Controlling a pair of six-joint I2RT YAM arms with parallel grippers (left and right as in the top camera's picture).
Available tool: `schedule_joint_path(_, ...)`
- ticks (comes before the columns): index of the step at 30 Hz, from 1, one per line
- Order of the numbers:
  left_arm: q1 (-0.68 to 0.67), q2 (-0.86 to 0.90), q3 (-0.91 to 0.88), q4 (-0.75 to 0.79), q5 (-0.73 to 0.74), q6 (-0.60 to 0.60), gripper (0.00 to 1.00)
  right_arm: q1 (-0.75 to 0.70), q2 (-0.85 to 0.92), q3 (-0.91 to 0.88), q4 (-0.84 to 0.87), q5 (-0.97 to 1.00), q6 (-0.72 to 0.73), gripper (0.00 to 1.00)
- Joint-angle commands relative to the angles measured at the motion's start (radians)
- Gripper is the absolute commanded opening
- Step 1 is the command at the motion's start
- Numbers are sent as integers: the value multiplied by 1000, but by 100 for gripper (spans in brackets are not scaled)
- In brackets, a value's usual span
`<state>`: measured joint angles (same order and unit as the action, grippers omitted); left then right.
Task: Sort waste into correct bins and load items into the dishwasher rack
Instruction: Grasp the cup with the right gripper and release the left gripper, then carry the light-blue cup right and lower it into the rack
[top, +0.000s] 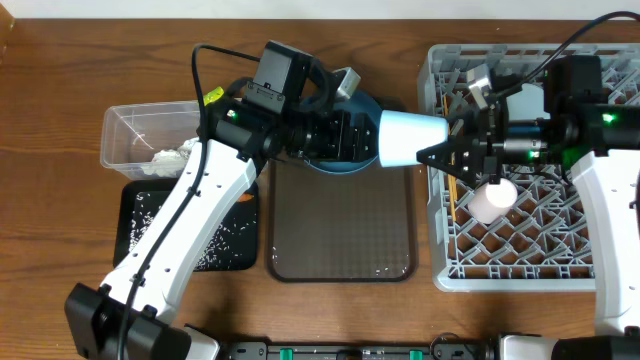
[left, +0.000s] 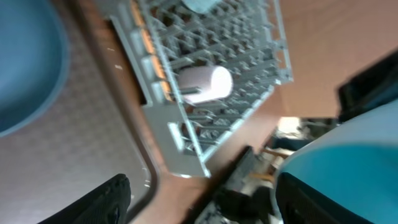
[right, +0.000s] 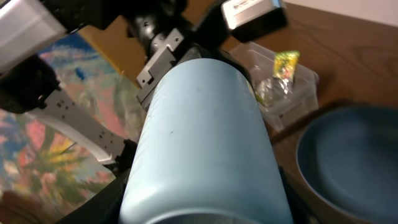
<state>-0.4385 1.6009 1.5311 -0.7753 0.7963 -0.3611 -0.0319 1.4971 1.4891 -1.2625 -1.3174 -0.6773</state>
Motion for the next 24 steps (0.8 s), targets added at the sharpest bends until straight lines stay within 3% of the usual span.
schedule_joint_path(1, 16, 20, -23, -8, -157, 13, 78, -36, -18, 22, -2, 8, 98, 18)
schedule_joint_path(9, 16, 20, -23, -10, -218, 13, 90, -177, -18, 22, 11, 524, 540, 14)
schedule_joint_path(19, 16, 20, -23, -9, -218, 13, 95, -242, -18, 22, 14, 1211, 782, 9)
schedule_joint_path(24, 16, 20, -23, -9, -218, 13, 95, -241, -18, 21, 49, 1279, 838, 7)
